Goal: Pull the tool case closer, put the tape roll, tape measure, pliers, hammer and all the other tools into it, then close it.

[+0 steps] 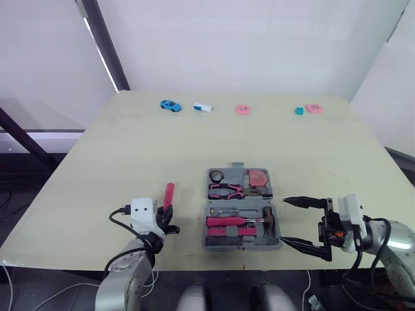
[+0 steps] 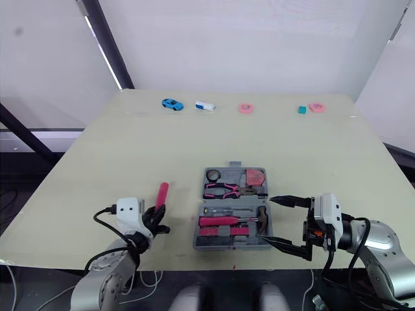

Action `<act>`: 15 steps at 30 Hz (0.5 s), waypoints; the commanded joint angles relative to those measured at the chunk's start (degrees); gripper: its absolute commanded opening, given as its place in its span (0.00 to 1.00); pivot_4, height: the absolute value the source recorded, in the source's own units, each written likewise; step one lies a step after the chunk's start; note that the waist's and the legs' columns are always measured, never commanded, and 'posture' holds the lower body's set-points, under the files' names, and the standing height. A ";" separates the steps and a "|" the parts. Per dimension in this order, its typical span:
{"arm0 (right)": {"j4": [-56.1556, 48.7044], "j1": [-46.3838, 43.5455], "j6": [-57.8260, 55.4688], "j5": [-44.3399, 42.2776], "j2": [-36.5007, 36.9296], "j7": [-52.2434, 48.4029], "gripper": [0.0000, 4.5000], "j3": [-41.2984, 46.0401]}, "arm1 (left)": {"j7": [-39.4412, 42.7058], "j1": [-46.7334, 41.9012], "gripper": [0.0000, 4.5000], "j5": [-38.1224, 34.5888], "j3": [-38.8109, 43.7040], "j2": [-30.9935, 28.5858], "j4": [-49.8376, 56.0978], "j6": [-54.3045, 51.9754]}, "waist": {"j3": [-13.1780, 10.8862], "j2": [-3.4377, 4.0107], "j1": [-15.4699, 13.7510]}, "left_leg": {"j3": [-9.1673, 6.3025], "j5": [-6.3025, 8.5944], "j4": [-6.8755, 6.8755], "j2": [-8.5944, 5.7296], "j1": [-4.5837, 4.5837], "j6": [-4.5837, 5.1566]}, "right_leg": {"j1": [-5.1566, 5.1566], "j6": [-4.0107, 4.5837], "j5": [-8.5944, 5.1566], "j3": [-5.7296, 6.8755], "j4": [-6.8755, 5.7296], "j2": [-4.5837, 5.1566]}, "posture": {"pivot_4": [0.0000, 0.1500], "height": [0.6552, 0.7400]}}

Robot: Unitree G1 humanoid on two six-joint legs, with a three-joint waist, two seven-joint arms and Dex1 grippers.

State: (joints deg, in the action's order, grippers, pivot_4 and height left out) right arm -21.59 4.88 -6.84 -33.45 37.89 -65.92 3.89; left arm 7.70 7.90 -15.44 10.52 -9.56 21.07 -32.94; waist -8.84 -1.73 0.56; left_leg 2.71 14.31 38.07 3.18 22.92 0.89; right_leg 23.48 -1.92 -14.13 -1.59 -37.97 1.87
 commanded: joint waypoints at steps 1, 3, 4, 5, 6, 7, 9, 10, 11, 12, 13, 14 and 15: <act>-2.25 0.27 0.54 -0.65 0.13 0.50 1.00 1.27 | 0.04 -0.31 0.11 0.02 0.14 -0.47 1.27 0.42 | 0.00 0.00 -0.01 | 0.00 0.00 0.00 0.00 0.00 0.00 | 0.00 0.00 0.00 0.00 0.00 0.00 | 1.00 1.00; -2.52 0.19 0.37 -0.65 0.10 0.82 1.00 1.09 | 0.01 -0.54 0.11 0.44 0.18 -0.65 0.38 0.67 | 0.00 0.00 -0.01 | 0.00 0.00 0.00 0.00 0.00 0.00 | 0.00 0.00 0.00 0.00 0.00 0.00 | 1.00 1.00; -2.68 0.17 0.26 -0.66 0.09 0.97 1.00 1.03 | 0.10 -0.66 0.11 0.58 0.16 -0.77 0.04 0.84 | 0.00 0.00 -0.01 | 0.00 0.00 0.00 0.00 0.00 0.00 | 0.00 0.00 0.00 0.00 0.00 0.00 | 1.00 1.00; -2.79 0.16 0.18 -0.68 0.09 1.07 1.00 0.98 | 0.21 -0.76 0.22 0.74 0.06 -0.92 -0.25 0.99 | 0.00 0.00 0.00 | 0.00 0.00 0.00 0.00 0.00 0.00 | 0.00 0.00 0.00 0.00 0.00 0.00 | 1.00 1.00; -2.89 0.15 0.09 -0.70 0.11 1.17 1.00 0.93 | 0.37 -0.84 0.34 0.90 -0.08 -1.08 -0.49 1.15 | 0.00 0.00 0.00 | 0.00 0.00 0.00 0.00 0.00 0.00 | 0.00 0.00 0.00 0.00 0.00 0.00 | 1.00 1.00; -2.99 0.17 0.02 -0.73 0.15 1.25 1.00 0.90 | 0.49 -0.85 0.40 1.07 -0.21 -1.18 -0.70 1.35 | 0.00 0.00 0.00 | 0.00 0.00 0.00 0.00 0.00 0.00 | 0.00 0.00 0.00 0.00 0.00 0.00 | 1.00 1.00; -3.09 0.11 -0.19 -0.81 0.25 1.42 1.00 0.93 | 0.59 -0.75 0.59 1.45 -0.49 -1.28 -1.07 1.74 | 0.00 0.00 0.00 | -0.01 0.00 0.00 0.00 0.00 0.00 | 0.00 0.00 0.00 0.00 0.00 -0.01 | 1.00 1.00; -3.11 0.07 -0.28 -0.83 0.28 1.49 1.00 0.95 | 0.63 -0.68 0.68 1.51 -0.59 -1.32 -1.15 1.86 | 0.00 0.00 0.00 | 0.00 0.00 0.00 0.00 0.00 0.00 | 0.00 0.00 0.00 0.00 0.00 0.00 | 1.00 1.00; -3.12 0.03 -0.33 -0.85 0.29 1.53 1.00 0.97 | 0.66 -0.63 0.78 1.52 -0.65 -1.35 -1.20 1.95 | 0.00 0.00 0.00 | 0.00 0.00 0.00 0.00 0.00 0.00 | 0.00 0.00 0.00 0.00 0.00 0.00 | 1.00 1.00; -3.13 -0.01 -0.39 -0.85 0.31 1.55 1.00 0.97 | 0.70 -0.55 0.90 1.57 -0.72 -1.40 -1.21 2.01 | 0.00 0.00 -0.01 | 0.00 0.00 0.00 0.00 0.00 0.00 | 0.00 0.00 0.00 0.00 0.00 0.00 | 1.00 1.00; -3.11 -0.09 -0.45 -0.87 0.32 1.58 1.00 0.97 | 0.71 -0.51 0.99 1.63 -0.74 -1.40 -1.22 2.06 | 0.00 0.00 -0.01 | -0.01 0.00 0.00 0.00 0.00 0.00 | 0.00 0.00 0.00 0.00 0.00 0.00 | 1.00 1.00; -3.11 -0.12 -0.48 -0.89 0.34 1.58 1.00 0.99 | 0.73 -0.47 0.99 1.67 -0.75 -1.37 -1.19 2.08 | 0.00 0.00 -0.01 | 0.00 0.00 0.00 0.00 0.00 0.00 | 0.00 0.00 0.00 0.00 0.00 0.00 | 1.00 1.00; -3.09 -0.18 -0.53 -0.92 0.37 1.57 1.00 0.99 | 0.75 -0.44 0.99 1.71 -0.73 -1.34 -1.15 2.09 | 0.00 0.00 -0.01 | -0.01 0.00 0.00 0.00 0.00 0.00 | 0.00 0.00 0.00 0.00 0.00 0.00 | 1.00 1.00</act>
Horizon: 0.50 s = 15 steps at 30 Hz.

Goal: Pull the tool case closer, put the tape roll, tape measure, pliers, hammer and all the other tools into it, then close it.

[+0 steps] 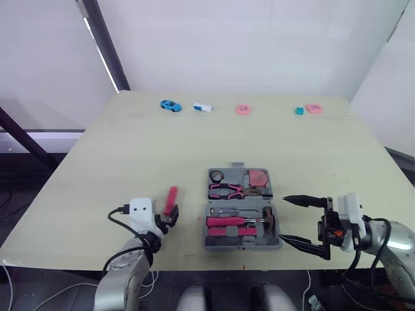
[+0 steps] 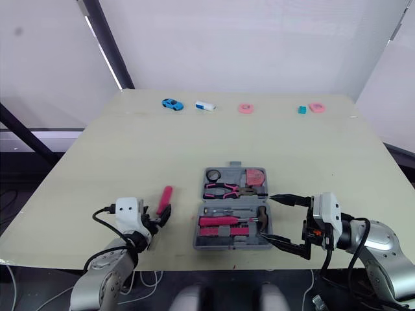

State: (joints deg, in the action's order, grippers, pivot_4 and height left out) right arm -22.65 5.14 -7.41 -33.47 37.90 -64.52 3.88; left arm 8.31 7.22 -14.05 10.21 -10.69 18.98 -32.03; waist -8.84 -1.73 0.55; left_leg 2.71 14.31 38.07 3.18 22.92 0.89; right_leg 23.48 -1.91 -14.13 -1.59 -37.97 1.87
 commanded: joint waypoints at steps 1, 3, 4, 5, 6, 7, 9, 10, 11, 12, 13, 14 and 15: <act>-1.98 -0.60 0.00 -0.89 0.37 0.18 1.00 0.95 | 0.18 0.28 0.99 0.37 -0.42 -0.18 1.00 1.19 | 0.00 0.00 0.01 | 0.00 0.00 0.00 0.00 0.00 0.00 | 0.00 0.00 0.00 0.00 0.00 0.00 | 1.00 1.00; -1.92 -0.76 -0.04 -0.86 0.36 0.19 1.00 0.89 | 0.25 0.32 0.99 0.46 -0.39 -0.14 1.05 1.19 | 0.00 0.00 0.01 | 0.00 0.00 0.00 0.00 0.00 0.00 | 0.00 0.00 0.00 0.00 0.00 0.00 | 1.00 1.00; -1.91 -0.84 -0.09 -0.90 0.35 0.19 1.00 0.88 | 0.30 0.41 0.99 0.45 -0.35 -0.11 1.18 1.17 | 0.00 0.00 0.02 | 0.00 0.00 0.00 0.00 0.00 0.00 | 0.00 0.00 0.00 0.00 0.00 0.00 | 1.00 1.00; -1.89 -0.91 -0.08 -0.87 0.33 0.19 1.00 0.82 | 0.39 0.48 0.99 0.40 -0.25 -0.12 1.31 1.20 | 0.00 0.00 0.02 | 0.00 0.00 0.00 0.00 0.00 0.00 | 0.00 0.00 0.00 0.00 0.00 0.00 | 1.00 1.00; -1.88 -0.98 -0.10 -0.84 0.29 0.21 1.00 0.74 | 0.48 0.52 0.99 0.30 -0.11 -0.15 1.40 1.21 | 0.00 0.00 0.02 | 0.00 0.00 0.00 0.00 0.00 0.00 | 0.00 0.00 0.00 0.00 0.00 0.00 | 1.00 1.00; -1.88 -1.02 -0.14 -0.86 0.25 0.24 1.00 0.71 | 0.77 0.52 0.99 0.10 0.01 -0.28 1.56 1.31 | 0.00 0.00 0.01 | 0.00 0.00 0.00 0.00 0.00 0.00 | 0.00 0.00 0.00 0.00 0.00 0.00 | 1.00 1.00; -1.89 -0.99 -0.18 -0.91 0.20 0.26 1.00 0.70 | 1.89 0.54 0.99 -0.39 0.07 -0.87 2.02 1.59 | 0.00 0.00 0.00 | 0.00 0.00 0.00 0.00 0.00 0.00 | 0.00 0.00 0.00 0.00 0.00 0.00 | 1.00 1.00; -1.88 -0.95 -0.19 -0.93 0.18 0.27 1.00 0.73 | 2.80 0.61 0.99 -0.65 0.04 -1.39 2.35 1.76 | 0.00 0.00 0.00 | 0.00 0.00 0.00 0.00 0.00 0.00 | 0.00 0.00 0.00 0.00 0.00 0.00 | 1.00 1.00; -1.87 -0.92 -0.19 -0.94 0.15 0.31 1.00 0.74 | 4.17 0.68 0.99 -0.88 -0.01 -2.22 2.58 2.18 | 0.00 0.00 0.00 | 0.00 0.00 0.00 0.00 0.00 0.00 | 0.00 0.00 0.00 0.00 0.00 0.00 | 1.00 1.00; -1.86 -0.93 -0.21 -0.93 0.11 0.37 1.00 0.74 | 5.65 0.69 0.99 -1.14 0.05 -3.15 2.62 2.70 | 0.00 0.00 0.02 | 0.01 0.00 0.00 0.00 0.00 0.00 | 0.00 0.00 0.00 0.00 0.00 0.00 | 1.00 1.00; -1.85 -0.95 -0.23 -0.93 0.07 0.44 1.00 0.73 | 7.59 0.54 0.99 -1.85 0.56 -4.37 2.43 3.17 | 0.00 0.00 0.03 | 0.00 0.00 0.00 0.00 0.00 0.00 | 0.00 0.00 0.00 0.00 0.00 0.00 | 1.00 1.00; -1.79 -1.05 -0.25 -0.88 0.00 0.53 1.00 0.65 | 9.45 0.20 0.99 -2.78 1.28 -5.56 1.98 3.62 | 0.00 0.01 0.03 | 0.00 0.00 0.00 0.00 0.00 0.00 | 0.00 0.01 0.00 0.00 0.00 0.00 | 1.00 1.00; -1.76 -1.11 -0.24 -0.82 -0.05 0.61 1.00 0.57 | 11.86 -0.29 0.99 -3.85 2.21 -7.35 1.29 4.18 | 0.00 0.00 0.03 | 0.00 0.00 0.00 0.01 0.00 0.00 | 0.01 0.01 0.00 0.00 0.00 0.00 | 1.00 1.00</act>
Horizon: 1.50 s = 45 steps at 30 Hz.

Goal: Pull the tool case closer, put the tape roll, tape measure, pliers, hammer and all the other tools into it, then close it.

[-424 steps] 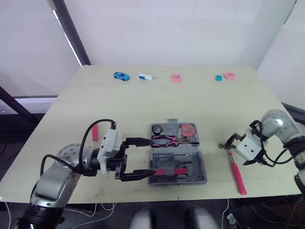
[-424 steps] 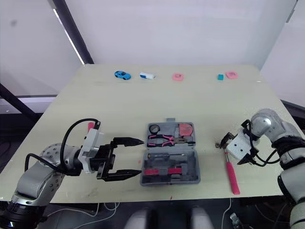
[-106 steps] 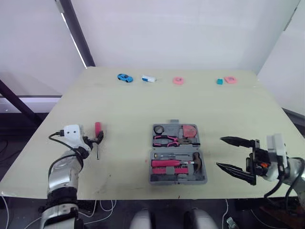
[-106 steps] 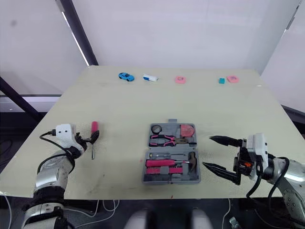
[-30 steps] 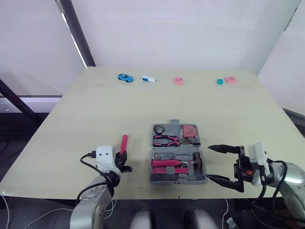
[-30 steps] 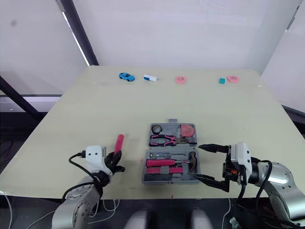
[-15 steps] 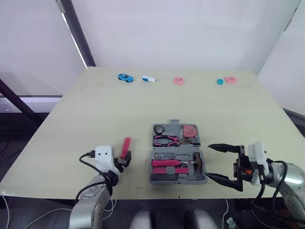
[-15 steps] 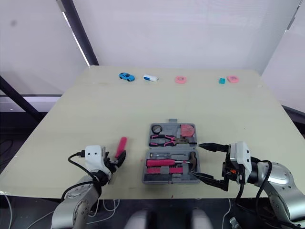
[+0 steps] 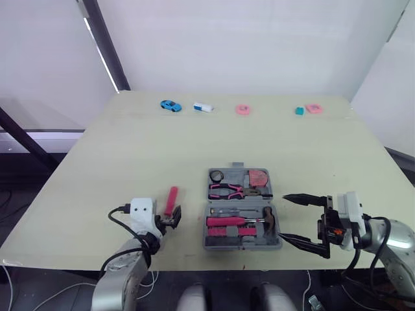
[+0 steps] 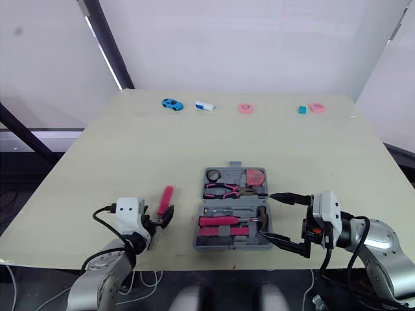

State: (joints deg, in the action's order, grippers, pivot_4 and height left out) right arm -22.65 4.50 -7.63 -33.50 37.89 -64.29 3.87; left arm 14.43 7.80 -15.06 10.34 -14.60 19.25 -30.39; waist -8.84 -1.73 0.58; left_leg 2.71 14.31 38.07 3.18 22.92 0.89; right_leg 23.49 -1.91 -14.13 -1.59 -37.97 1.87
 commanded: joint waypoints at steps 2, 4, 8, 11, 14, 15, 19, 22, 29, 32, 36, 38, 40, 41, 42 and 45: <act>-1.65 -0.61 -0.01 -0.72 -0.14 0.51 1.00 0.46 | 11.05 -2.00 0.99 -4.87 3.65 -7.60 -0.68 3.43 | -0.01 0.01 -0.01 | 0.00 0.00 0.00 0.01 0.00 0.00 | 0.00 0.00 0.00 0.01 0.00 0.00 | 1.00 1.00; -1.50 -0.80 0.05 -0.61 -0.23 0.61 1.00 0.31 | 17.11 -3.88 0.99 -6.85 4.94 -12.32 -3.35 4.47 | -0.01 0.01 -0.02 | 0.00 0.00 0.00 0.01 0.00 0.00 | 0.01 0.01 -0.01 0.02 0.00 0.01 | 1.00 1.00; -1.25 -1.30 0.19 -0.45 -0.43 0.82 1.00 -0.21 | 32.53 -9.45 0.99 -7.78 3.80 -23.24 -11.91 9.48 | -0.03 0.03 -0.06 | 0.03 0.00 -0.01 0.02 -0.01 0.00 | 0.01 0.01 -0.01 0.04 0.03 0.02 | 1.00 1.00; -1.20 -1.68 0.14 -0.46 -0.52 0.99 1.00 -0.52 | 44.60 -15.60 0.99 -5.90 0.80 -30.32 -21.47 16.61 | -0.05 0.05 -0.20 | 0.04 0.00 -0.01 0.02 0.00 0.00 | 0.02 0.02 -0.01 0.07 0.03 0.02 | 1.00 1.00; -1.06 -1.87 0.17 -0.48 -0.48 0.92 1.00 -0.60 | 57.22 -22.40 0.99 -3.27 -3.95 -35.20 -30.91 25.46 | -0.06 0.06 -0.35 | 0.08 0.00 -0.04 0.02 0.01 0.00 | 0.03 0.02 -0.01 0.07 0.06 0.05 | 1.00 1.00; -1.02 -1.88 0.20 -0.51 -0.45 0.87 1.00 -0.57 | 60.69 -24.35 0.99 -2.91 -5.30 -36.16 -33.26 27.28 | -0.06 0.06 -0.41 | 0.07 0.00 -0.03 0.01 0.04 0.00 | 0.05 0.02 -0.01 0.09 0.09 0.04 | 1.00 1.00; -0.98 -2.15 0.07 -0.88 0.15 0.33 1.00 0.01 | 76.09 -34.46 0.99 -1.54 -13.09 -39.99 -41.32 34.81 | -0.07 0.06 -0.50 | 0.08 0.00 -0.04 0.01 0.11 0.00 | 0.07 0.02 -0.01 0.10 0.11 0.05 | 1.00 1.00; -0.84 -2.51 -0.21 -1.24 0.84 -0.08 1.00 0.83 | 78.07 -41.83 0.99 -2.40 -26.75 -45.22 -45.78 44.63 | -0.08 0.05 -0.44 | 0.07 0.00 -0.02 0.01 0.15 0.00 | 0.11 0.01 -0.01 0.09 0.08 0.02 | 1.00 1.00; -0.14 -3.19 -0.50 -1.65 2.10 -1.53 1.00 1.59 | 78.07 -64.41 0.99 2.87 -59.17 -46.90 -64.70 73.33 | -0.13 0.01 -1.34 | 0.05 0.00 0.04 0.02 0.20 0.01 | 0.13 0.00 -0.01 0.02 0.08 -0.11 | 1.00 1.00; 0.05 -3.09 -0.44 -1.63 2.18 -1.69 1.00 1.87 | 78.07 -71.16 0.99 5.15 -67.56 -44.05 -71.30 82.21 | -0.14 0.00 -1.43 | -0.07 0.00 0.23 0.02 0.49 0.02 | 0.26 -0.20 0.11 0.12 0.08 -0.13 | 1.00 1.00; 0.15 -3.09 -0.41 -1.43 2.02 -1.77 1.00 1.91 | 78.07 -78.01 0.99 16.45 -73.93 -38.53 -80.95 97.60 | -0.16 -0.05 -1.57 | -0.12 -0.01 0.37 0.00 0.87 0.03 | 0.53 -0.28 0.16 0.19 0.10 -0.14 | 1.00 1.00; 0.18 -3.03 -0.31 -1.28 1.90 -1.75 1.00 1.81 | 78.07 -79.52 0.99 19.36 -73.93 -35.80 -84.10 101.89 | -0.16 -0.05 -1.50 | -0.11 -0.01 0.37 -0.02 0.88 0.03 | 0.53 -0.29 0.16 0.16 0.12 -0.13 | 1.00 1.00; 0.19 -3.09 -0.24 -1.10 1.72 -1.62 1.00 1.62 | 78.07 -80.50 0.99 22.18 -72.52 -33.02 -86.24 105.57 | -0.17 -0.06 -1.46 | -0.11 -0.01 0.36 -0.02 0.88 0.03 | 0.53 -0.29 0.17 0.16 0.12 -0.13 | 1.00 1.00; 0.14 -3.07 -0.24 -1.08 1.65 -1.56 1.00 1.60 | 77.41 -81.00 0.99 24.07 -71.94 -31.78 -86.96 107.13 | -0.17 -0.06 -1.44 | -0.11 -0.01 0.36 -0.02 0.88 0.03 | 0.53 -0.29 0.16 0.15 0.11 -0.13 | 1.00 1.00; 0.07 -3.03 -0.24 -1.02 1.57 -1.48 1.00 1.55 | 75.87 -81.62 0.99 26.67 -71.69 -30.69 -87.52 108.82 | -0.20 -0.11 -1.42 | -0.12 -0.01 0.36 -0.02 0.88 0.03 | 0.53 -0.29 0.17 0.16 0.10 -0.13 | 1.00 1.00; -0.07 -2.81 -0.21 -0.96 1.52 -1.44 1.00 1.60 | 72.45 -82.57 0.99 32.33 -71.00 -28.82 -88.95 111.45 | -0.23 -0.16 -1.32 | -0.13 -0.01 0.36 -0.02 0.88 0.03 | 0.53 -0.29 0.17 0.15 0.09 -0.14 | 1.00 1.00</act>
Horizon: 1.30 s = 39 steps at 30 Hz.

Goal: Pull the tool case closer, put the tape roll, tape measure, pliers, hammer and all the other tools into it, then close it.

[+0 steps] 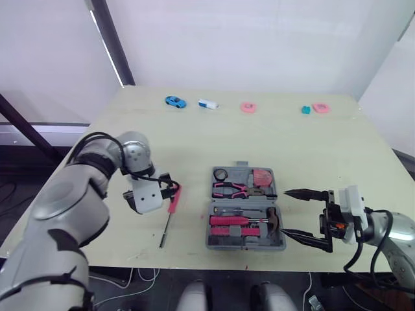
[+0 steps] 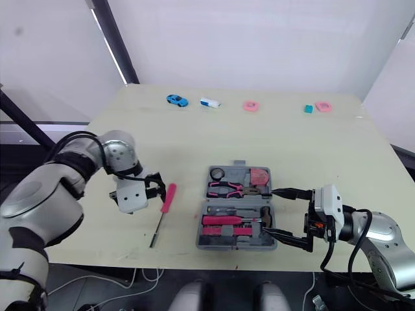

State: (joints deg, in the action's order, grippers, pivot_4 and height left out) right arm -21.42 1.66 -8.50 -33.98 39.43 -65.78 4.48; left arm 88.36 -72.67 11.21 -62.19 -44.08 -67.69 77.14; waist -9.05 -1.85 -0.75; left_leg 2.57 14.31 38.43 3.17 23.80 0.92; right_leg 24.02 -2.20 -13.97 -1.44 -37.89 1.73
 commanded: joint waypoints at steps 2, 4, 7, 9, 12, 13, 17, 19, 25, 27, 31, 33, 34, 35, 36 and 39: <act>-1.36 0.20 0.66 -0.56 0.03 0.05 1.00 1.19 | -4.80 -2.54 0.99 11.01 1.82 1.51 -2.13 5.79 | -0.03 -0.04 0.08 | -0.01 0.00 0.00 0.00 -0.01 0.00 | 0.00 -0.01 0.00 -0.01 -0.01 -0.02 | 1.00 1.00; -1.34 0.36 0.73 -0.53 0.12 0.06 1.00 1.42 | -8.94 -2.83 0.99 16.62 2.05 2.31 -1.39 7.67 | -0.03 -0.05 -0.01 | -0.02 0.00 -0.01 0.00 -0.01 0.00 | 0.00 -0.01 0.01 0.00 -0.01 -0.01 | 1.00 1.00; -1.41 0.50 0.75 -0.55 0.17 0.13 1.00 1.59 | -15.70 -3.33 0.99 24.06 2.52 3.01 -0.31 8.43 | -0.04 -0.07 -0.08 | -0.03 0.00 0.00 0.01 0.00 0.00 | -0.01 -0.02 0.01 0.00 -0.01 -0.01 | 1.00 1.00; -1.63 0.67 0.77 -0.49 0.14 0.30 1.00 1.61 | -22.61 -3.71 0.99 30.76 2.45 3.67 1.32 7.84 | -0.06 -0.10 -0.10 | -0.03 0.00 0.00 0.00 0.00 0.00 | -0.02 -0.02 0.02 0.01 -0.01 0.00 | 1.00 1.00; -2.00 0.87 0.77 -0.40 0.06 0.65 1.00 1.57 | -35.51 -4.13 0.99 41.15 1.69 4.53 3.61 6.04 | -0.08 -0.14 -0.10 | -0.05 0.00 0.00 0.00 0.00 0.00 | -0.03 -0.04 0.02 0.02 -0.01 0.01 | 1.00 1.00; -2.03 0.93 0.79 -0.41 0.09 0.72 1.00 1.64 | -39.33 -4.20 0.99 43.96 1.20 4.75 4.02 5.54 | -0.08 -0.14 -0.09 | -0.05 0.00 0.00 0.00 0.00 0.00 | -0.04 -0.05 0.03 0.02 -0.01 0.01 | 1.00 1.00; -2.28 1.21 0.81 -0.47 0.23 0.98 1.00 1.76 | -51.81 -4.66 0.99 53.35 -1.25 5.44 4.62 4.49 | -0.08 -0.14 0.06 | -0.04 0.00 0.00 0.00 -0.03 0.00 | -0.04 -0.06 0.03 0.02 -0.02 0.01 | 1.00 1.00; -2.36 1.35 0.82 -0.46 0.34 1.09 1.00 1.76 | -56.95 -4.71 0.99 57.35 -2.66 5.87 4.42 4.23 | -0.08 -0.14 0.06 | -0.04 0.00 -0.01 0.00 -0.05 0.00 | -0.04 -0.06 0.03 0.01 -0.05 0.00 | 1.00 1.00; -2.33 1.37 0.82 -0.45 0.52 1.11 1.00 1.84 | -67.14 -4.67 0.99 65.03 -6.44 7.19 3.36 4.33 | -0.08 -0.14 -0.08 | -0.02 0.00 0.00 0.00 -0.06 0.00 | -0.07 -0.06 0.04 0.02 -0.05 0.02 | 1.00 1.00; -2.23 1.27 0.85 -0.40 0.46 1.11 1.00 1.73 | -67.45 -4.44 0.90 65.31 -6.78 7.49 2.66 5.42 | -0.07 -0.14 -0.12 | -0.03 0.00 0.00 -0.01 -0.07 0.00 | -0.08 -0.06 0.04 0.02 -0.05 0.02 | 1.00 1.00; -2.06 1.05 0.91 -0.24 0.23 1.16 1.00 1.37 | -69.08 -4.72 0.56 66.15 -7.20 7.97 2.12 6.25 | -0.07 -0.14 -0.09 | -0.02 0.00 0.01 -0.01 -0.11 0.00 | -0.11 -0.06 0.04 0.02 -0.07 0.03 | 1.00 1.00; -2.05 0.87 0.93 -0.10 -0.02 1.29 1.00 1.03 | -69.47 -5.08 0.35 66.02 -6.85 8.18 2.13 6.58 | -0.07 -0.14 -0.09 | -0.02 0.00 0.01 -0.02 -0.11 0.00 | -0.12 -0.06 0.04 0.02 -0.07 0.03 | 1.00 1.00; -2.08 0.82 0.94 -0.03 -0.13 1.34 1.00 0.90 | -69.54 -5.24 0.24 65.99 -6.73 8.29 2.13 6.79 | -0.07 -0.14 -0.09 | -0.02 0.00 0.01 -0.01 -0.11 0.00 | -0.13 -0.06 0.04 0.02 -0.07 0.03 | 1.00 1.00; -2.10 0.80 0.95 0.01 -0.21 1.36 1.00 0.83 | -69.62 -5.35 0.14 66.02 -6.69 8.37 2.11 6.93 | -0.07 -0.14 -0.09 | -0.02 0.00 0.01 -0.01 -0.11 0.00 | -0.13 -0.06 0.04 0.02 -0.07 0.03 | 1.00 1.00; -2.17 0.82 0.94 0.07 -0.29 1.40 1.00 0.74 | -69.55 -5.61 0.08 65.88 -6.54 8.36 2.18 7.35 | -0.07 -0.14 -0.09 | -0.02 0.00 0.02 -0.01 -0.11 0.00 | -0.13 -0.06 0.04 0.02 -0.07 0.03 | 1.00 1.00; -2.43 1.04 0.88 0.13 -0.40 1.53 1.00 0.73 | -68.52 -6.70 0.08 63.59 -4.83 8.11 0.60 8.55 | -0.07 -0.14 -0.10 | -0.02 0.00 0.03 -0.02 -0.09 0.00 | -0.13 -0.07 0.05 0.02 -0.06 0.03 | 1.00 1.00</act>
State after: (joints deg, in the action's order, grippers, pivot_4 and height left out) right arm -22.03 2.87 -8.46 -33.50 39.06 -64.52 4.50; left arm 20.06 -77.40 76.43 -68.05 -35.88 -65.78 83.65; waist -9.12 -1.99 -0.85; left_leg 2.55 14.30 38.46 3.15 23.71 0.92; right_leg 23.89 -2.27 -13.92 -1.41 -37.95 1.76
